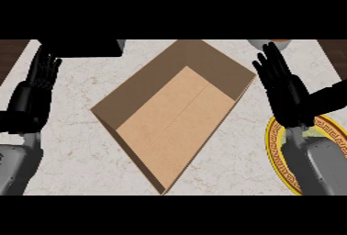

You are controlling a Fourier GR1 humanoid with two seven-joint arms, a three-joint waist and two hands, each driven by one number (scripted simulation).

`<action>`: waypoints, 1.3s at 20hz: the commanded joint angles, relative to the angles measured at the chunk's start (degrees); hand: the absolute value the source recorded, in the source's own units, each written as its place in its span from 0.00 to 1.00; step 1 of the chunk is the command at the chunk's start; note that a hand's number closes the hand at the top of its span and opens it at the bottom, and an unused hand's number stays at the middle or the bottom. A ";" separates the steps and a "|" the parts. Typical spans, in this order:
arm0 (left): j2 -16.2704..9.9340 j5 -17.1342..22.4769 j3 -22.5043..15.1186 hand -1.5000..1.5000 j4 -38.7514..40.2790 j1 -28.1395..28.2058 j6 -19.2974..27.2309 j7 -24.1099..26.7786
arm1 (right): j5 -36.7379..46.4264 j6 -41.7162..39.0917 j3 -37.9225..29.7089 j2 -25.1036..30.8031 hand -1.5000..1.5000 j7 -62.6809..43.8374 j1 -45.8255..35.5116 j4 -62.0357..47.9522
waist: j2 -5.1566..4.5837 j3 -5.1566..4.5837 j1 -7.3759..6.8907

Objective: Pick the sweet potato from the plate and place it in the cardboard box

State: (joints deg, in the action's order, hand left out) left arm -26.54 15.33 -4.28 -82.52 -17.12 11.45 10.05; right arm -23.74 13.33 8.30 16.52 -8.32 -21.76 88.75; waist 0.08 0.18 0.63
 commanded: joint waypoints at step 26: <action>-7.33 -11.82 -0.93 0.50 10.09 9.42 4.31 -12.58 | 24.50 -31.26 -15.22 37.29 0.00 58.75 33.15 -32.54 | -0.42 -0.06 -1.15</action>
State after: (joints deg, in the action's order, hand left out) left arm -32.95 3.62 -5.52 -73.92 -5.50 17.53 -1.42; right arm -5.92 -16.79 -8.72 48.57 47.48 13.47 60.42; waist -0.17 0.23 0.05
